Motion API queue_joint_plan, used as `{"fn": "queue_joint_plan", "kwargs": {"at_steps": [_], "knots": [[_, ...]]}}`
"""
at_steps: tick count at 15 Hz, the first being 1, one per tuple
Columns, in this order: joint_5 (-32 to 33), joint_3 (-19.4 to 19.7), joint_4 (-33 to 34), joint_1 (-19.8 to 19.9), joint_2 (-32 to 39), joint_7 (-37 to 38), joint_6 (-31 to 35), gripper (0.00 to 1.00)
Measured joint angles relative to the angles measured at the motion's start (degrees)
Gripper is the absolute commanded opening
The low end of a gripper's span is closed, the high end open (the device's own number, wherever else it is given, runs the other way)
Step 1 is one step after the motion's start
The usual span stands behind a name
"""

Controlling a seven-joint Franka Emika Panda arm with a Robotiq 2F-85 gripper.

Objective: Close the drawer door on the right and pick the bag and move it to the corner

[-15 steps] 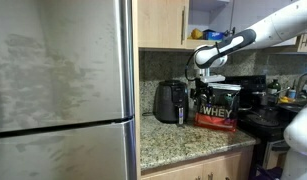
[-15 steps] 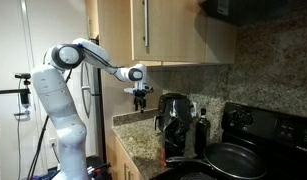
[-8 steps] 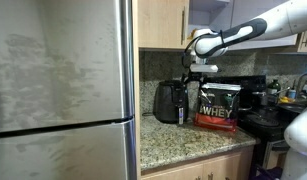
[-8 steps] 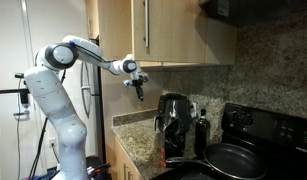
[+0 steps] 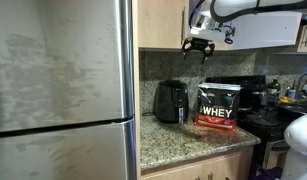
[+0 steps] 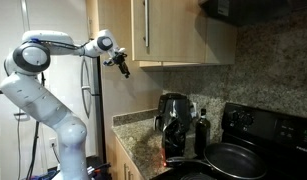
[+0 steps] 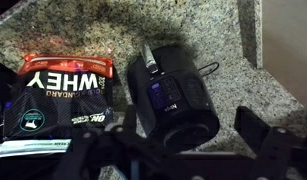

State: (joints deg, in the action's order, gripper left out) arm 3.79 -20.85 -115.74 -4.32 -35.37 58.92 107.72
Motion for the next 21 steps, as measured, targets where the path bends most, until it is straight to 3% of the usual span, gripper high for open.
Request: {"fn": "queue_joint_plan", "kwargs": {"at_steps": [4,13,17,19,21], "knots": [[1.4,1.2,-0.4,1.1,-2.9,3.6,0.0,1.00],[1.3,11.4,-7.6,5.6,-34.4,10.2,-5.6,1.00],[1.0,12.1,-9.5,6.7,-39.4,10.0,-6.0,1.00],[2.7,15.3,-9.7,10.2,-41.7,10.2,-6.1,1.00],[4.0,21.1,-9.7,14.0,-45.4,9.6,-6.7,1.00]]}}
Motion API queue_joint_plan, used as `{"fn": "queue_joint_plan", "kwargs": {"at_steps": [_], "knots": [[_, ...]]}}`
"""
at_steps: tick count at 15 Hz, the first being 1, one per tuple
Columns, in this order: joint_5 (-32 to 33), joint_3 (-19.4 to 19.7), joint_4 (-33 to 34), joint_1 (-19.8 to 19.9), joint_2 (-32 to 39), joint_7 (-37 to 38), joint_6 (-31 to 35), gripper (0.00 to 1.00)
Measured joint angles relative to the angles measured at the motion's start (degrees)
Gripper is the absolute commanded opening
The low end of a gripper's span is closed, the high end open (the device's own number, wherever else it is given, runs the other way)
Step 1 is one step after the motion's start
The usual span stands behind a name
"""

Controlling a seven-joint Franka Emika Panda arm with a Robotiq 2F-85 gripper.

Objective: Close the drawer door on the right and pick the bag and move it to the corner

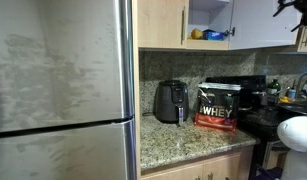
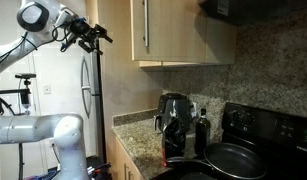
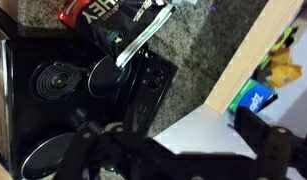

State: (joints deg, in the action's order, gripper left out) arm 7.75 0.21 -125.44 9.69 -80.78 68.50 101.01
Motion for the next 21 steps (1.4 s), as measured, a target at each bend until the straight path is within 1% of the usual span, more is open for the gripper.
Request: {"fn": "queue_joint_plan", "kwargs": {"at_steps": [2,4,5,6,10,12,13,14,16,17,18,19,21], "knots": [[1.6,6.3,0.1,3.4,-3.2,-0.6,0.1,1.00],[2.9,11.9,0.6,6.2,-4.6,-0.8,1.7,1.00],[3.0,13.7,0.8,7.2,-4.8,-0.8,2.7,1.00],[3.0,14.5,0.8,7.7,-4.7,-0.8,3.0,1.00],[2.6,14.6,0.8,8.7,-4.5,-0.8,3.1,1.00],[2.3,14.7,0.8,11.1,-4.3,2.9,2.9,1.00],[0.4,13.7,0.3,12.4,-3.9,6.0,3.4,1.00],[-1.7,11.5,-0.4,13.2,-2.9,10.2,4.4,1.00],[-5.5,5.8,-1.3,15.3,0.0,19.4,6.4,1.00],[-6.5,3.5,-1.4,16.3,1.6,22.7,7.1,1.00],[-7.0,2.1,-1.4,17.4,2.7,24.2,7.4,1.00],[-7.2,1.6,-1.4,18.3,3.4,24.8,7.5,1.00],[-7.1,1.9,-1.3,18.6,3.6,24.8,7.5,1.00]]}}
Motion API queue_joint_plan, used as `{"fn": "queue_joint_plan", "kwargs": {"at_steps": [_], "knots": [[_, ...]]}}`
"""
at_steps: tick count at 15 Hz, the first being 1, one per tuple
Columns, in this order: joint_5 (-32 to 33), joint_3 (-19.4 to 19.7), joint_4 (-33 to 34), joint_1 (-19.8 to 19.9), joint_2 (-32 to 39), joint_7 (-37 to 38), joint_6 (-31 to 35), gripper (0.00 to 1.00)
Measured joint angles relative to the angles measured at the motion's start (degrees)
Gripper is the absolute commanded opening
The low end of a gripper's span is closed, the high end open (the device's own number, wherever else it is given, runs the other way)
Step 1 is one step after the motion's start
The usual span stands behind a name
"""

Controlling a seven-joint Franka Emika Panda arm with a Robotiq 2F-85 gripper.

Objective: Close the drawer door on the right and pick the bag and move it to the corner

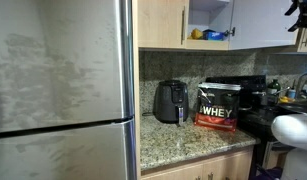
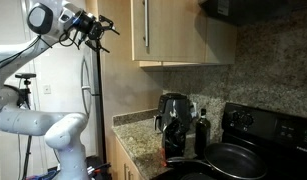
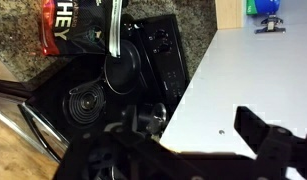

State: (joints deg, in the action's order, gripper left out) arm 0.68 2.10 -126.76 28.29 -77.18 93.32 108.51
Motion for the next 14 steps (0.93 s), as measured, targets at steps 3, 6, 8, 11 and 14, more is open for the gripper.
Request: {"fn": "queue_joint_plan", "kwargs": {"at_steps": [3,6,8,11,14], "knots": [[2.3,2.1,0.2,1.1,0.0,3.4,1.4,1.00],[5.3,10.3,2.4,3.0,0.3,4.7,1.9,1.00],[5.9,16.5,4.4,3.2,0.9,5.3,2.7,1.00],[5.7,17.6,6.6,3.0,2.4,7.4,3.0,1.00],[5.3,17.1,6.6,3.1,3.0,8.3,3.0,1.00]]}}
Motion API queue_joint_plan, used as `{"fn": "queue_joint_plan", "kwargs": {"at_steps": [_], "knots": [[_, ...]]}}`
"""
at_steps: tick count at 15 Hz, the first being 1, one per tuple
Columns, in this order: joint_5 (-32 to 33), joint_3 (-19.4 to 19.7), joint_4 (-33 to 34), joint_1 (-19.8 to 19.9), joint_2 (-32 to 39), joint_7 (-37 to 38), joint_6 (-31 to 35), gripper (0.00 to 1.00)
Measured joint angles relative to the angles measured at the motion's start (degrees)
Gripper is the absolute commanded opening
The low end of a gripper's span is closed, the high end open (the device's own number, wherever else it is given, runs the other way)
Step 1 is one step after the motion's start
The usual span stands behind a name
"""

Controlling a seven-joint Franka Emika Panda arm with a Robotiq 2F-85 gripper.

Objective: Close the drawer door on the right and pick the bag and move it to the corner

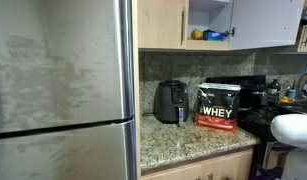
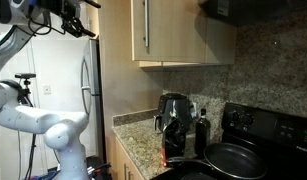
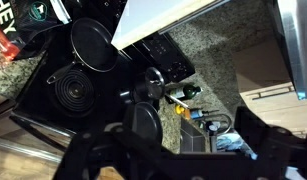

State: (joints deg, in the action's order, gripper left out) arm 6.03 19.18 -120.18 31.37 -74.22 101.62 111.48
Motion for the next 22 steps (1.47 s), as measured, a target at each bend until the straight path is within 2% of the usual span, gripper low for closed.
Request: {"fn": "queue_joint_plan", "kwargs": {"at_steps": [4,9,11,14,17,22], "knots": [[-6.7,0.1,1.8,-1.5,7.7,7.8,1.4,1.00],[-18.4,2.2,8.9,-10.2,19.3,9.9,2.8,1.00],[-22.8,3.7,11.1,-13.9,20.8,8.8,1.6,1.00],[-29.0,3.5,11.3,-18.0,20.8,7.4,-0.9,1.00],[-35.6,1.0,8.5,-19.5,18.9,8.4,-2.0,1.00],[-45.7,-10.0,1.1,-20.9,16.0,10.1,-2.6,1.00]]}}
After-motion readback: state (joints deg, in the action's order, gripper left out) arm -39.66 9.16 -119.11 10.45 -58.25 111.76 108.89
